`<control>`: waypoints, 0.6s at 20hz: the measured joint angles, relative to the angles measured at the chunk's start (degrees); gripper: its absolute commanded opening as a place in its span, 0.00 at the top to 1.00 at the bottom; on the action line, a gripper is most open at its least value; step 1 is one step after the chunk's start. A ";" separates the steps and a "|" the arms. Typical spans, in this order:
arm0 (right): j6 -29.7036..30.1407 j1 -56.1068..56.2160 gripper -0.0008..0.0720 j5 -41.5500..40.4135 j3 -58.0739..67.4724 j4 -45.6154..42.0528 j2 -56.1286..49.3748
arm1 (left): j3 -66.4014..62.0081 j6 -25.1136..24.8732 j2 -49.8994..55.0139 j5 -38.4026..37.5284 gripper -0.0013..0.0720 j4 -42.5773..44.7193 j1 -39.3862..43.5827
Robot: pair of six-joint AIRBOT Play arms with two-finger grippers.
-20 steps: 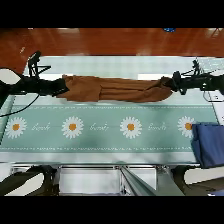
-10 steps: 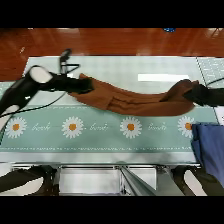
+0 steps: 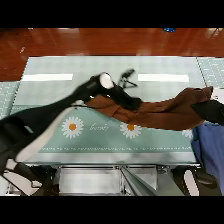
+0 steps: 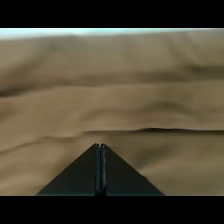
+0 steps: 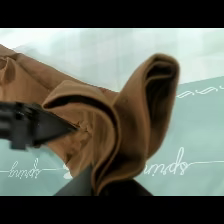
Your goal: Fold the shirts.
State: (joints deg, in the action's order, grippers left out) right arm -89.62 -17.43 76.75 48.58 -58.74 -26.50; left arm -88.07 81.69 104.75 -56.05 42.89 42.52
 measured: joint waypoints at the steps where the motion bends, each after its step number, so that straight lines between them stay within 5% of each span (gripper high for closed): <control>1: -0.02 0.00 0.96 0.20 -0.02 0.00 0.35 | -1.05 -0.02 1.60 -0.61 0.96 -1.46 1.95; 7: -0.46 0.00 0.96 0.76 -0.04 0.07 1.20 | -4.33 -0.76 6.12 -2.93 0.96 -5.73 8.07; 12: -0.33 0.96 0.96 0.15 -0.04 4.02 -0.11 | -5.60 -1.75 2.75 -5.70 0.96 -5.88 -0.61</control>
State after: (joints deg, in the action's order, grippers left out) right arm -89.95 -16.47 76.90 48.53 -54.72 -26.61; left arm -93.67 79.94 107.50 -61.76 37.01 41.91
